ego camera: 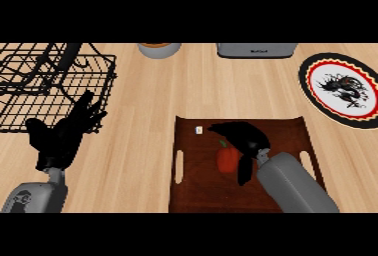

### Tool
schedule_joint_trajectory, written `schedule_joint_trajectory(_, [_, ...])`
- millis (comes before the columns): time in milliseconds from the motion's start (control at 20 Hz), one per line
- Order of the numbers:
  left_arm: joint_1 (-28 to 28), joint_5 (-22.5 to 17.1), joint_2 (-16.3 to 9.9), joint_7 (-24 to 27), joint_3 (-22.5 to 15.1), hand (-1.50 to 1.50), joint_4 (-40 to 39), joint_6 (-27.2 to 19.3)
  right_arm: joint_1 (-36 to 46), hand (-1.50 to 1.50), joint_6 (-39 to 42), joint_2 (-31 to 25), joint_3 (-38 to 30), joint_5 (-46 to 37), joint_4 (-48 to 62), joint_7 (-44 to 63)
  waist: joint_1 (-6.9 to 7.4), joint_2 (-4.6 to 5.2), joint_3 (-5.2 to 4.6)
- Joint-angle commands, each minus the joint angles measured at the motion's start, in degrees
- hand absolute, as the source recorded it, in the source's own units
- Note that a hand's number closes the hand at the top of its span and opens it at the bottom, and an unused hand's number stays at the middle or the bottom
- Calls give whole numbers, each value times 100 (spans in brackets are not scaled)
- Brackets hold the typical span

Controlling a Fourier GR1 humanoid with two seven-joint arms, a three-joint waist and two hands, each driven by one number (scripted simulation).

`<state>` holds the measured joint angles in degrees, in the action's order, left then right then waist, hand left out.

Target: Pick the bell pepper from the tray and place it in the plate

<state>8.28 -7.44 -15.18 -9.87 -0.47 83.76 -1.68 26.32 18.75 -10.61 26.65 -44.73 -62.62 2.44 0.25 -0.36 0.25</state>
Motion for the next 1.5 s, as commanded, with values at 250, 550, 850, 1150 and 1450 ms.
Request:
schedule_joint_trajectory(250, [103, 197, 8, -43, 258, 0, -164, -30, -278, 150, 468, 133, 106, -246, -531, -423, -28, 32, -26])
schedule_joint_trajectory(550, [-40, 252, 143, -98, 278, 0, -31, 2, -259, 150, 13, 344, -261, -479, -141, -649, -15, 34, -25])
schedule_joint_trajectory(850, [48, 359, 168, 28, 89, 0, -57, -36, 922, 150, -1178, 371, -2198, -231, 832, 1241, 111, 154, -19])
schedule_joint_trajectory(1150, [176, 333, 163, -4, 108, 0, -201, 4, 2014, 150, -2776, -27, -2767, -940, 1276, 2271, 207, 160, -26])
schedule_joint_trajectory(1450, [375, 437, 211, -148, 42, 0, -168, -102, 2511, 150, -4584, -337, -2796, -2163, 1701, 3139, 202, 166, -27])
